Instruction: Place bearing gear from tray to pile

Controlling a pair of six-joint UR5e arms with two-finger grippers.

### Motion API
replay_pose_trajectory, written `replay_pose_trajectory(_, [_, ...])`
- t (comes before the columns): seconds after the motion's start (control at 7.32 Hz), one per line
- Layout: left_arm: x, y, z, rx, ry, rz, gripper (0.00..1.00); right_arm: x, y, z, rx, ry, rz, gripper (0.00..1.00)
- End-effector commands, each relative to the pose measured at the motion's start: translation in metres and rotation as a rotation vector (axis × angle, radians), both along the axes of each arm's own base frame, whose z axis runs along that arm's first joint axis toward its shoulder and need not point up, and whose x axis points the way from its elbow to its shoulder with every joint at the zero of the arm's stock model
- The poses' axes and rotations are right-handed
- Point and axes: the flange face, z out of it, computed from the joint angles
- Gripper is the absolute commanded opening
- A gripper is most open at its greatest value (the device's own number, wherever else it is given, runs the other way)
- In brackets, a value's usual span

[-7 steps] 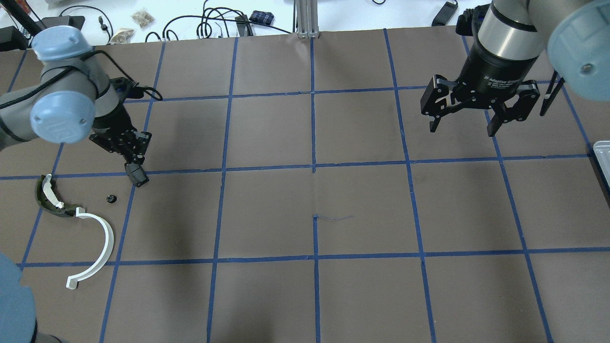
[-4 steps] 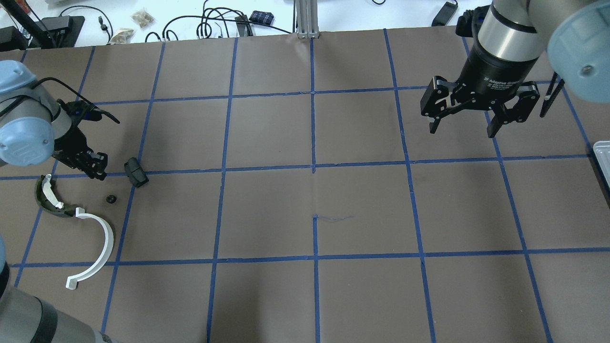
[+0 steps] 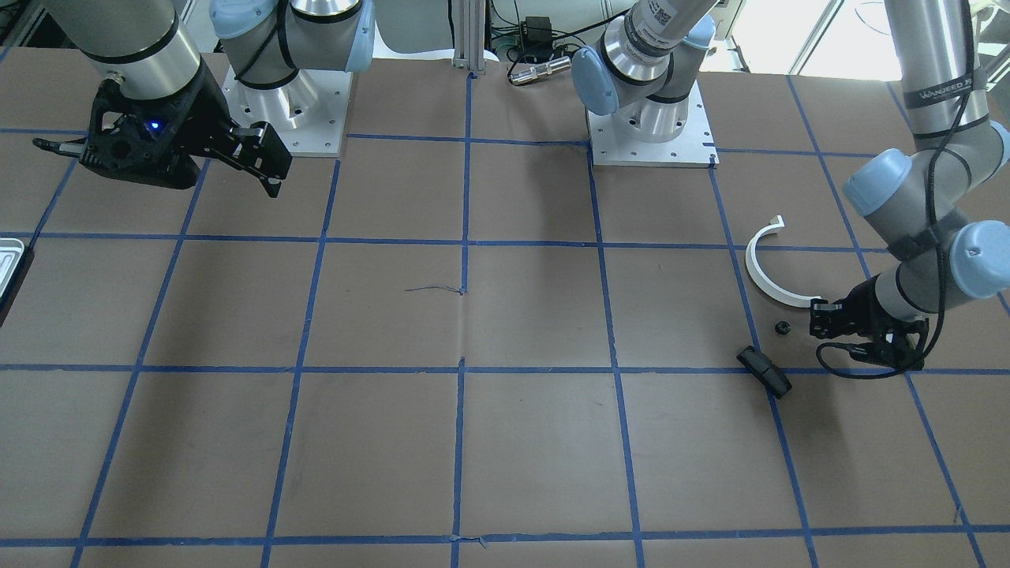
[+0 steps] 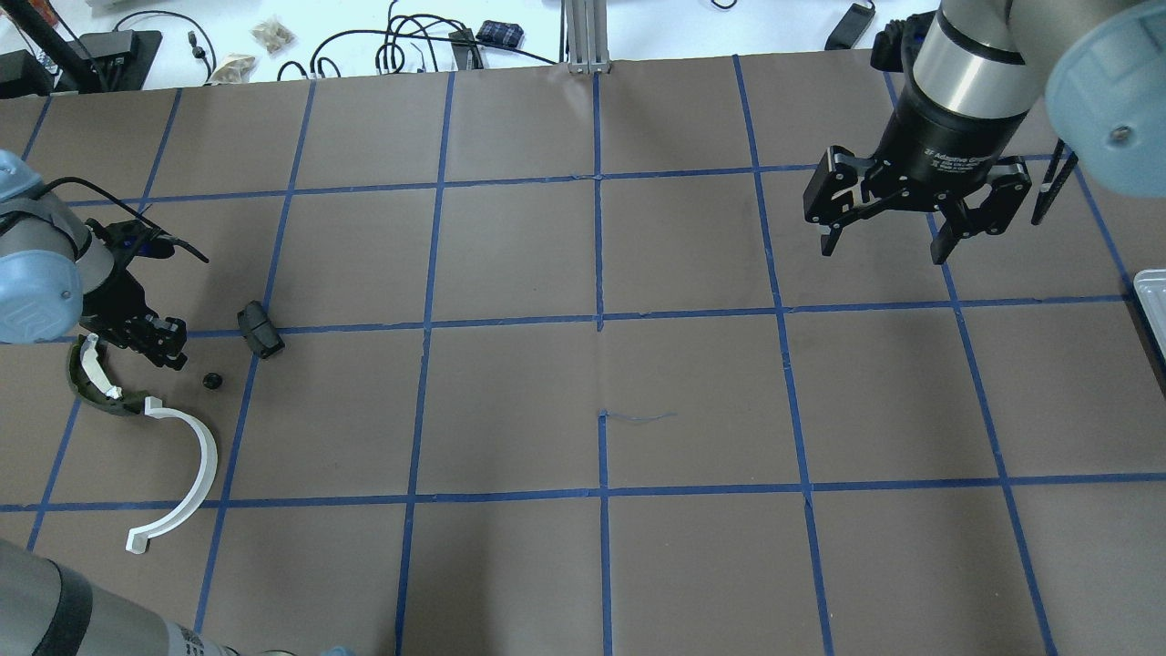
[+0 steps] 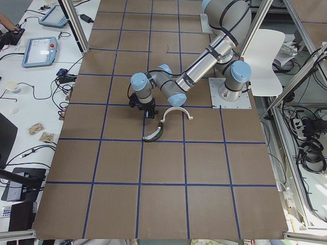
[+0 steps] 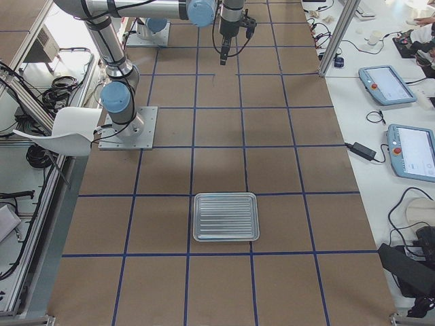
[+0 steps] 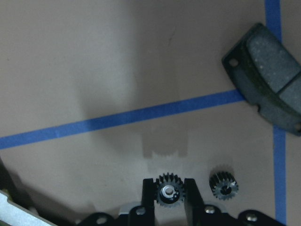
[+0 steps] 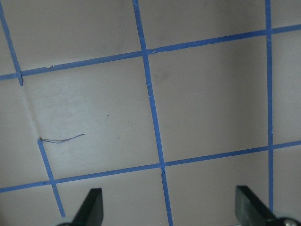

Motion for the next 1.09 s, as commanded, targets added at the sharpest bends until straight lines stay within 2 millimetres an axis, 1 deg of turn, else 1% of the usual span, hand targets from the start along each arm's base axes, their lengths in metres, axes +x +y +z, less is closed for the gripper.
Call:
replay_pose_trajectory(0.0, [-0.002, 0.002, -0.006, 0.017, 0.016, 0.005, 0.0, 0.0, 0.0, 0.0, -0.001, 0.0, 0.0, 1.0])
replay_pose_trajectory(0.14, [-0.005, 0.003, -0.008, 0.026, 0.023, 0.007, 0.0, 0.0, 0.0, -0.002, 0.004, 0.003, 0.0, 1.0])
replay_pose_trajectory(0.27, [-0.005, 0.003, -0.007, 0.03, 0.024, 0.005, 0.05, 0.0, 0.0, -0.001, 0.001, 0.0, -0.002, 1.0])
replay_pose_trajectory(0.41, [-0.005, 0.003, -0.007, 0.03, 0.024, 0.005, 0.74, 0.0, 0.0, -0.002, 0.003, 0.004, 0.0, 1.0])
replay_pose_trajectory(0.55, [-0.005, 0.003, -0.003, 0.029, 0.023, 0.007, 1.0, 0.0, 0.0, -0.002, 0.003, 0.0, 0.0, 1.0])
replay_pose_trajectory(0.68, [-0.013, -0.001, 0.011, 0.022, 0.019, -0.005, 1.0, 0.0, 0.0, -0.002, 0.003, 0.001, 0.0, 1.0])
replay_pose_trajectory(0.82, [-0.03, -0.005, 0.039, 0.005, 0.044, 0.024, 1.0, 0.0, 0.0, -0.002, 0.003, 0.001, 0.0, 1.0])
replay_pose_trajectory(0.96, [-0.062, -0.014, 0.077, -0.004, 0.07, 0.081, 1.0, 0.0, 0.0, -0.001, 0.001, 0.001, 0.0, 1.0])
